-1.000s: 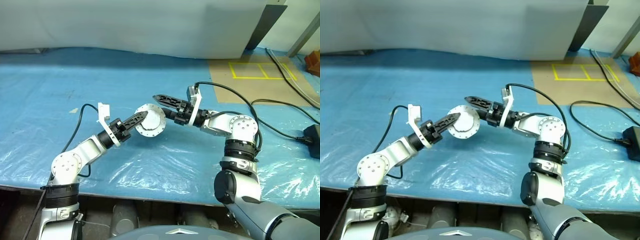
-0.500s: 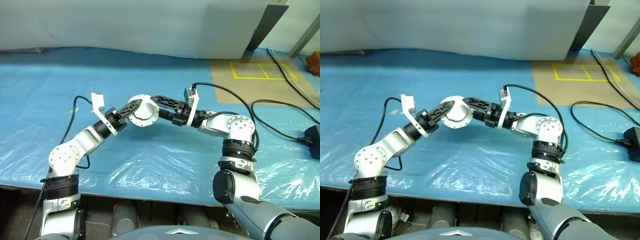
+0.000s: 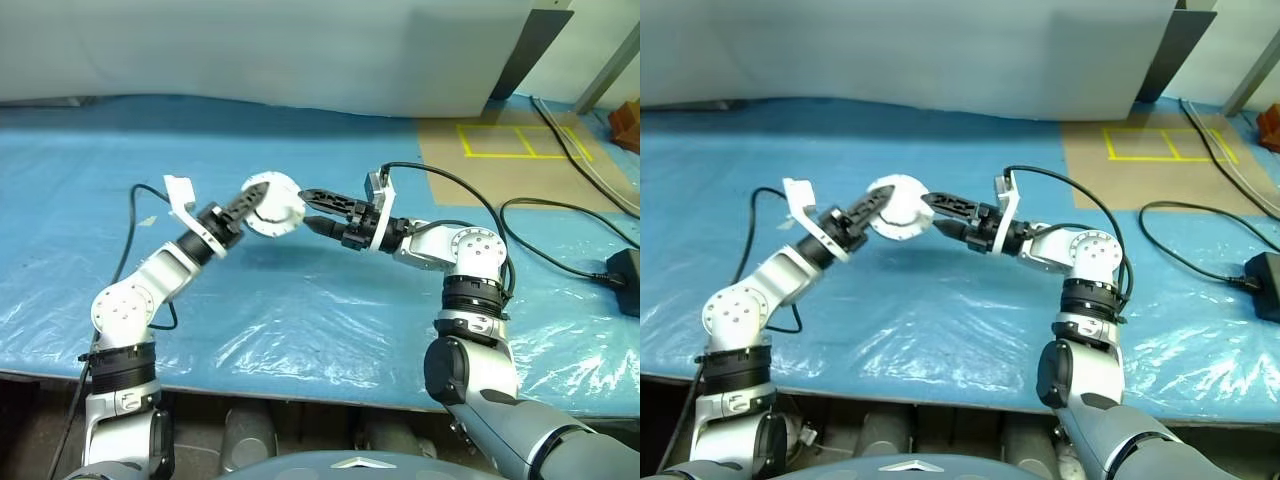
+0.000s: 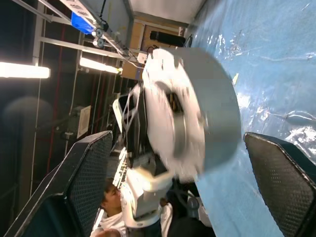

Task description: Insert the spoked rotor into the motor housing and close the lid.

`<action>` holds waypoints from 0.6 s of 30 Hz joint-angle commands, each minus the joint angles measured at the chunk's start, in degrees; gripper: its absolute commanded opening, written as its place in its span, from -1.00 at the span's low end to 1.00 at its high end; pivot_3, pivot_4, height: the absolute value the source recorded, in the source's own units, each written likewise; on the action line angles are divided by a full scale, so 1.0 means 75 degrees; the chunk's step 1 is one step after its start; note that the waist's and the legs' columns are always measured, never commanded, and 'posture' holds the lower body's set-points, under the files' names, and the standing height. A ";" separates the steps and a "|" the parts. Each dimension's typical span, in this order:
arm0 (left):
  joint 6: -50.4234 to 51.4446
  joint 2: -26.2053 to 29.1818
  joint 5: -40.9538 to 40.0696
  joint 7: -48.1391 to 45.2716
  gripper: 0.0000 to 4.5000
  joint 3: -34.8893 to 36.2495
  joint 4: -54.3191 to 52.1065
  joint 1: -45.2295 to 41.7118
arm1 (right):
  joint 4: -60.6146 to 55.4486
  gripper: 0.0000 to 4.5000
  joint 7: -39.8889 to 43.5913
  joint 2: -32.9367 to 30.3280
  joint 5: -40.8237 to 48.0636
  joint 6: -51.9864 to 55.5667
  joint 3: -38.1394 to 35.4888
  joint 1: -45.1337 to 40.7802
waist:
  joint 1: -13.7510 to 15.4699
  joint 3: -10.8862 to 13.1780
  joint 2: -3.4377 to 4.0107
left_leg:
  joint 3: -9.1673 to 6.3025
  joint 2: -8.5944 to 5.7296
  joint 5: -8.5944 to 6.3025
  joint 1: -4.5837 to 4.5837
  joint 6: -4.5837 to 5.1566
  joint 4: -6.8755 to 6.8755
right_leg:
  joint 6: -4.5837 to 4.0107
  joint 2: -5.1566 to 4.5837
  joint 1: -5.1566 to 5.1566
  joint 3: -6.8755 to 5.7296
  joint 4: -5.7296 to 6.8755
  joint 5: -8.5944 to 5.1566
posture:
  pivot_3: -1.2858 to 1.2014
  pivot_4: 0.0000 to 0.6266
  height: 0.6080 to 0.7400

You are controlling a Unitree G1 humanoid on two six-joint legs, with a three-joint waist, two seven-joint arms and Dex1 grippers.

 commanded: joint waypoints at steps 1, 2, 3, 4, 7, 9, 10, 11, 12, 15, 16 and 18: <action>-0.0431 0.0199 -0.0145 -0.0084 0.07 0.0617 -0.0061 -0.0232 | -0.0008 1.00 0.0127 0.0030 0.0266 -0.0012 -0.0011 -0.0223 | 0.0018 0.0000 0.0000 | 0.0000 -0.0001 0.0000 -0.0001 0.0000 -0.0002 | 0.0000 0.0000 0.0000 0.0000 -0.0004 0.0000 | 0.03 -0.52 1.00; -0.0535 0.0278 -0.0032 -0.0083 0.07 0.0718 0.0038 -0.0219 | 0.0004 1.00 0.0130 0.0030 0.0257 -0.0024 -0.0003 -0.0233 | 0.0030 0.0000 0.0000 | 0.0000 -0.0002 0.0000 -0.0002 0.0000 -0.0004 | 0.0000 -0.0001 0.0000 0.0000 -0.0006 0.0000 | 0.03 -0.52 1.00; -0.0603 0.0327 0.0055 -0.0087 0.07 0.0776 0.0102 -0.0210 | 0.0014 1.00 0.0135 0.0028 0.0249 -0.0033 0.0004 -0.0239 | 0.0035 0.0002 -0.0003 | 0.0000 -0.0002 0.0000 -0.0005 0.0000 -0.0004 | 0.0000 -0.0001 0.0000 -0.0001 -0.0008 0.0000 | 0.03 -0.52 1.00; -0.0782 0.0412 0.0256 -0.0031 0.07 0.0878 0.0249 -0.0240 | 0.0010 1.00 0.0152 0.0013 0.0228 -0.0048 0.0027 -0.0243 | 0.0037 0.0004 -0.0007 | 0.0000 -0.0002 0.0000 -0.0007 0.0000 -0.0005 | 0.0000 -0.0001 0.0000 -0.0002 -0.0009 0.0000 | 0.03 -0.52 1.00; -0.1856 0.0943 0.1350 0.0400 0.07 0.1431 0.1313 -0.0527 | -0.0254 1.00 0.0330 -0.0146 -0.0031 -0.0505 0.0214 -0.0182 | 0.0031 0.0009 -0.0014 | -0.0002 -0.0001 0.0000 -0.0007 0.0000 -0.0003 | 0.0000 -0.0003 0.0000 -0.0005 -0.0006 0.0000 | 0.03 -0.52 1.00; -0.2498 0.1206 0.2030 0.0450 0.07 0.1552 0.1875 -0.0628 | -0.0839 1.00 0.0768 -0.0455 -0.0819 -0.1579 0.0876 0.0097 | 0.0006 0.0015 -0.0027 | -0.0005 0.0005 0.0000 -0.0004 0.0000 0.0006 | 0.0000 0.0000 0.0000 -0.0005 0.0001 0.0000 | 0.03 -0.52 1.00; -0.2874 0.1315 0.2443 0.0410 0.07 0.1528 0.2131 -0.0660 | -0.1141 1.00 0.1144 -0.0641 -0.1160 -0.2070 0.1261 0.0318 | 0.0017 0.0015 -0.0044 | -0.0005 0.0004 0.0000 -0.0004 0.0000 0.0009 | 0.0001 -0.0001 0.0000 -0.0010 0.0000 0.0001 | 0.03 -0.52 1.00; -0.3013 0.1411 0.2674 0.0382 0.07 0.1516 0.2360 -0.0710 | -0.1316 1.00 0.1399 -0.0745 -0.1400 -0.2475 0.1492 0.0479 | 0.0041 0.0013 -0.0061 | -0.0005 0.0003 0.0000 -0.0009 0.0000 0.0010 | 0.0003 -0.0002 0.0000 -0.0016 -0.0005 0.0002 | 0.03 -0.52 1.00; -0.3152 0.1509 0.2910 0.0288 0.07 0.1476 0.2601 -0.0754 | -0.1369 1.00 0.1531 -0.0808 -0.1556 -0.2776 0.1600 0.0594 | 0.0051 0.0014 -0.0075 | -0.0007 0.0003 0.0000 -0.0014 0.0000 0.0008 | 0.0003 -0.0004 0.0003 -0.0022 -0.0011 0.0001 | 0.03 -0.52 1.00; -0.3445 0.1713 0.3424 0.0015 0.07 0.1411 0.3356 -0.0954 | -0.1386 1.00 0.1767 -0.0892 -0.1713 -0.3185 0.1734 0.0748 | 0.0103 0.0021 -0.0095 | -0.0013 0.0004 0.0000 -0.0028 0.0001 0.0008 | 0.0003 -0.0003 0.0003 -0.0035 -0.0019 0.0001 | 0.03 -0.52 1.00; -0.3505 0.1767 0.3552 -0.0135 0.07 0.1387 0.3654 -0.1060 | -0.1396 1.00 0.1794 -0.0885 -0.1694 -0.3203 0.1759 0.0766 | 0.0113 0.0026 -0.0104 | -0.0014 0.0003 0.0000 -0.0034 0.0001 0.0008 | 0.0003 -0.0004 0.0002 -0.0041 -0.0020 0.0001 | 0.03 -0.52 1.00; -0.3674 0.1848 0.3871 -0.0381 0.07 0.1333 0.4327 -0.1281 | -0.1446 1.00 0.1828 -0.0853 -0.1693 -0.3228 0.1852 0.0815 | 0.0132 0.0032 -0.0117 | -0.0017 0.0002 0.0000 -0.0036 0.0001 0.0019 | 0.0003 -0.0007 0.0002 -0.0052 -0.0010 0.0001 | 0.03 -0.52 1.00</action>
